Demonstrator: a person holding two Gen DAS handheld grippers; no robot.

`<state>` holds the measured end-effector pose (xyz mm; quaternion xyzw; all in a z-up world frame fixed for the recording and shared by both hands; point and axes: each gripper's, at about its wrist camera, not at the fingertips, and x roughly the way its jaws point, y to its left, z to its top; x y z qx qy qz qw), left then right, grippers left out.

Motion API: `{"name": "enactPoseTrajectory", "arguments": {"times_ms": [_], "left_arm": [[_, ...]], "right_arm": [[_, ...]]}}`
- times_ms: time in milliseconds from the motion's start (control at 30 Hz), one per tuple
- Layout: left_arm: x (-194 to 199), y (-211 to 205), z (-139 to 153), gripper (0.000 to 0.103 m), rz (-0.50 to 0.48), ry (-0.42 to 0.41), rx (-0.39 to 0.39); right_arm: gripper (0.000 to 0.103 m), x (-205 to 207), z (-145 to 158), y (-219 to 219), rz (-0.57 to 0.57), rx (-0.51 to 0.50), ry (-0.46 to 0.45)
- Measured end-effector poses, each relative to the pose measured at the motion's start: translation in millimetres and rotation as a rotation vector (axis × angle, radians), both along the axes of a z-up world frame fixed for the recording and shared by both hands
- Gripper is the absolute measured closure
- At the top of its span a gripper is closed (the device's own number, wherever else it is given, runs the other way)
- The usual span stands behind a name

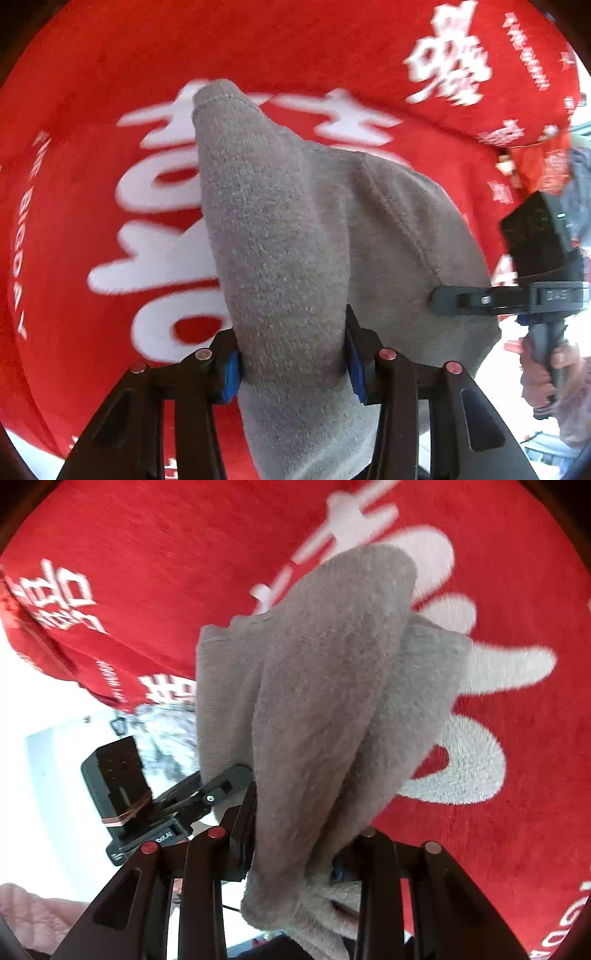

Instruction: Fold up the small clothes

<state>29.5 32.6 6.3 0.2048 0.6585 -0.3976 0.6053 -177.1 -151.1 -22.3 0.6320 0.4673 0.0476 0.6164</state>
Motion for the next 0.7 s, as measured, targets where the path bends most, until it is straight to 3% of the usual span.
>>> {"name": "enactPoseTrajectory", "arguments": {"times_ms": [67,167,267,367,433,467,500,533,633,700], "left_arm": [[7,17,-8,0.052,0.039,-0.021,0.045],[18,37,7,0.052,0.096,-0.060,0.008],[32,53,23,0.052,0.132,-0.147,0.018],[42,57,22,0.052,0.160,-0.140,0.019],[44,53,15,0.052,0.159,-0.134,0.026],[42,49,12,0.052,0.151,-0.139,0.033],[40,45,10,0.052,0.140,-0.147,0.048],[37,38,9,0.052,0.134,-0.154,0.058],[26,37,11,0.052,0.110,-0.199,0.061],[18,35,-2,0.052,0.096,-0.224,0.103]], "right_arm": [[0.063,3,-12,6,0.031,-0.039,0.087],[0.038,0,-4,1,0.032,-0.150,0.184],[0.036,-14,24,-13,-0.037,-0.271,0.221],[0.036,-22,37,-37,-0.102,-0.272,0.166],[0.038,-16,30,-37,-0.083,-0.250,0.170],[0.054,-9,20,-34,-0.049,-0.233,0.192],[0.091,-1,9,-28,-0.007,-0.211,0.216],[0.091,4,5,-19,0.017,-0.214,0.229],[0.092,13,40,-9,0.098,-0.409,0.164],[0.093,6,52,-11,0.103,-0.506,0.182]]}}
